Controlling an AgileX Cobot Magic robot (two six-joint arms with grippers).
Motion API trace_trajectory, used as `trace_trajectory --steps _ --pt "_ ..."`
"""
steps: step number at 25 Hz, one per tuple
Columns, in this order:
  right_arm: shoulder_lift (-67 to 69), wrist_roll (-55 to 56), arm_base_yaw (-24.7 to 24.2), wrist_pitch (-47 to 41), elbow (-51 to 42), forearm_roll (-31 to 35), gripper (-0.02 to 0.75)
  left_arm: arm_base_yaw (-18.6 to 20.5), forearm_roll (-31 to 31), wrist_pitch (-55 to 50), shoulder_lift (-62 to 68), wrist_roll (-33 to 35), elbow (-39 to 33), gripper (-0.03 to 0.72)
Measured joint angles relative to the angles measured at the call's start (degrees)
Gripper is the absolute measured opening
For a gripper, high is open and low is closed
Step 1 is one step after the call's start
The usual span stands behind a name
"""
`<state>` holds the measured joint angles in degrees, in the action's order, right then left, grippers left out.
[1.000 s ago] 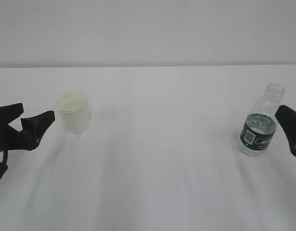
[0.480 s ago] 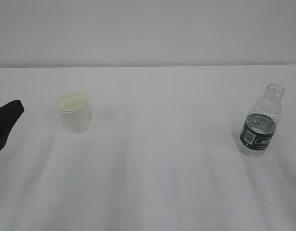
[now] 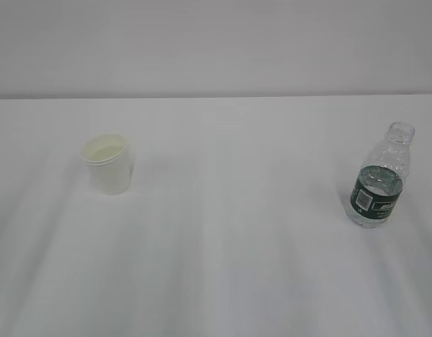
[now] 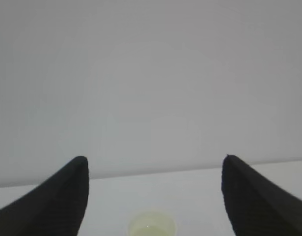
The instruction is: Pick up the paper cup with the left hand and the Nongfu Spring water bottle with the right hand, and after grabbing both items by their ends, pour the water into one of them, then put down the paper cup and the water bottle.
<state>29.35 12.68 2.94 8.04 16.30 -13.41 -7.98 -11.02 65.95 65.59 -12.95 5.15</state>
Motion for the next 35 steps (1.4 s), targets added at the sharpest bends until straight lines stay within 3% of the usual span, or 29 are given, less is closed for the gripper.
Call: trace_trajectory --steps 5,12,19,35 --pt "-5.0 0.0 0.0 -10.7 4.3 0.0 0.588 0.0 3.0 -1.0 -4.9 -0.1 0.0 0.596" --pt "-8.7 0.0 0.0 -24.1 10.9 0.7 0.588 0.0 3.2 -10.3 -13.7 -1.8 -0.3 0.593" --pt "-10.3 0.1 0.0 -31.5 16.0 1.8 0.588 0.0 3.3 -20.9 -22.9 -4.0 0.1 0.587" --pt "-11.4 -5.1 0.0 -45.6 25.3 1.9 0.547 -1.0 -0.5 -52.3 -31.8 -5.0 21.5 0.587"
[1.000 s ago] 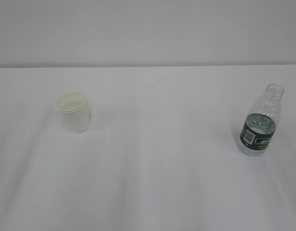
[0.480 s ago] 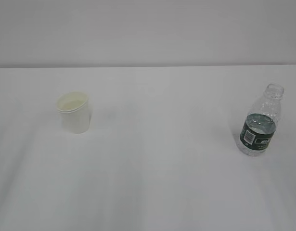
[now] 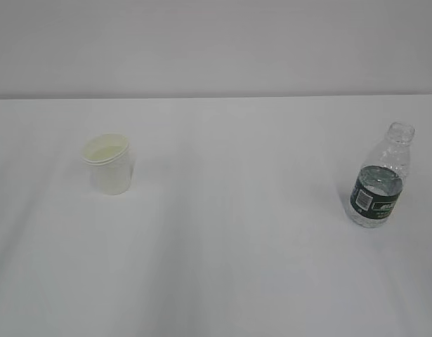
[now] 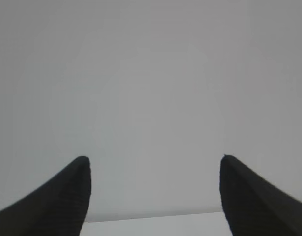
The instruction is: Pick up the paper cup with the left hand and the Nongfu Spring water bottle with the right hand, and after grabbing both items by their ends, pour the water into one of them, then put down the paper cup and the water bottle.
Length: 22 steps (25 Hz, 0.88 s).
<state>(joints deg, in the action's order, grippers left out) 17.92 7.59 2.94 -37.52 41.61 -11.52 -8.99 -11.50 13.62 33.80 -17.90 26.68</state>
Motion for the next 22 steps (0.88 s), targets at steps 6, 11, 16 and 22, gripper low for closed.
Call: trace_trajectory --steps 6,11,16,22 --pt "-0.1 -2.7 0.0 -5.1 4.5 2.5 0.545 -2.5 -1.2 -18.0 -9.9 -0.1 5.8 0.587" --pt "-0.1 -6.3 0.0 -10.4 5.7 9.2 0.545 -2.6 -2.5 -32.8 -20.7 -0.1 9.2 0.587" --pt "-1.0 -9.8 0.0 -16.9 5.7 14.4 0.557 -2.6 -2.7 -45.9 -28.0 0.0 11.3 0.587" --pt "-4.8 -11.4 0.0 -24.3 7.2 15.9 0.56 -2.6 0.2 -56.8 -30.1 1.5 12.5 0.587"
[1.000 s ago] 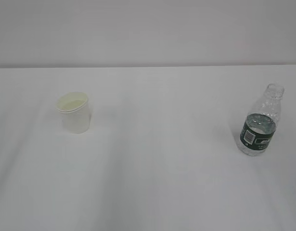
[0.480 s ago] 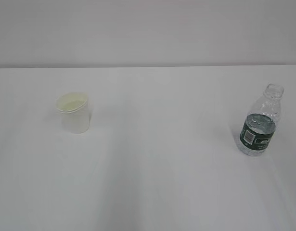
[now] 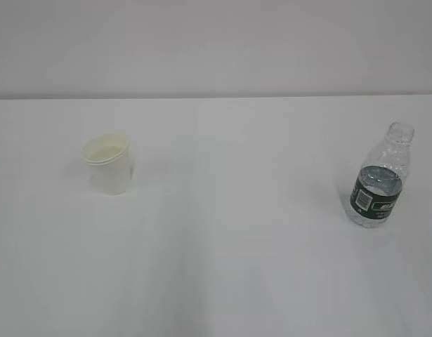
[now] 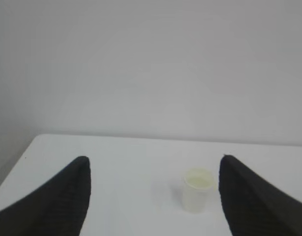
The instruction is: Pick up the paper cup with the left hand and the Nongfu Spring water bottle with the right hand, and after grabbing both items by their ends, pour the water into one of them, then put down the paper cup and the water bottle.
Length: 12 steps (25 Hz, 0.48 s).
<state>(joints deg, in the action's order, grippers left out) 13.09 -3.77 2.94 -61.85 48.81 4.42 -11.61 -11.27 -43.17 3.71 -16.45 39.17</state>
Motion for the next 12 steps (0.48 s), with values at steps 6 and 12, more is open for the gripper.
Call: trace_trajectory --steps 6,12 --pt "-6.5 -0.2 0.0 -8.0 1.9 0.2 0.563 0.0 5.0 -8.4 0.0 6.8 1.0 0.587" --pt "-13.4 -0.2 0.0 -11.4 2.2 -3.3 0.563 0.0 8.1 -14.5 -0.1 7.7 1.0 0.584"
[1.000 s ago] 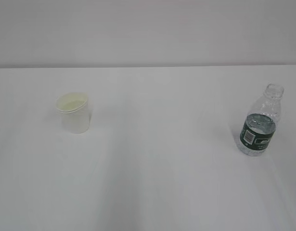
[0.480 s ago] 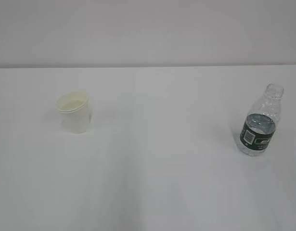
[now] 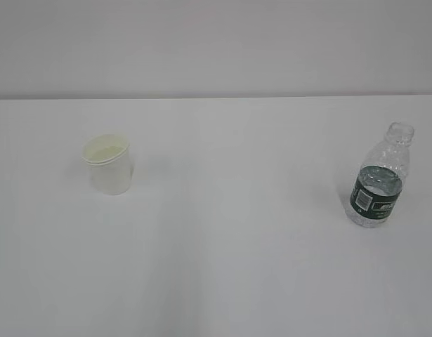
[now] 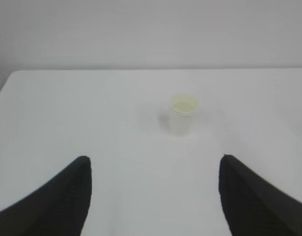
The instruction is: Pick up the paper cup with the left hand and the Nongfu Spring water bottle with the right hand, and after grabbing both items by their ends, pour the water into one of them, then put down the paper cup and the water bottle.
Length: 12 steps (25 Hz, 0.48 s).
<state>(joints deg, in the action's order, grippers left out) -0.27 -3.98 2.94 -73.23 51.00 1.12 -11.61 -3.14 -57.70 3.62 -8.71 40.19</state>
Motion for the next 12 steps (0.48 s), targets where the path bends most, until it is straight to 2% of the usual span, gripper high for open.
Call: trace_trajectory --steps 4,12 --pt "-1.1 -0.1 0.0 -0.1 -0.2 -5.3 0.564 0.0 1.6 -4.8 0.0 0.6 0.0 0.543" --pt "-1.1 -0.1 0.0 -0.1 -10.3 -6.3 0.564 0.0 2.0 -9.6 -1.8 2.3 -0.1 0.517"
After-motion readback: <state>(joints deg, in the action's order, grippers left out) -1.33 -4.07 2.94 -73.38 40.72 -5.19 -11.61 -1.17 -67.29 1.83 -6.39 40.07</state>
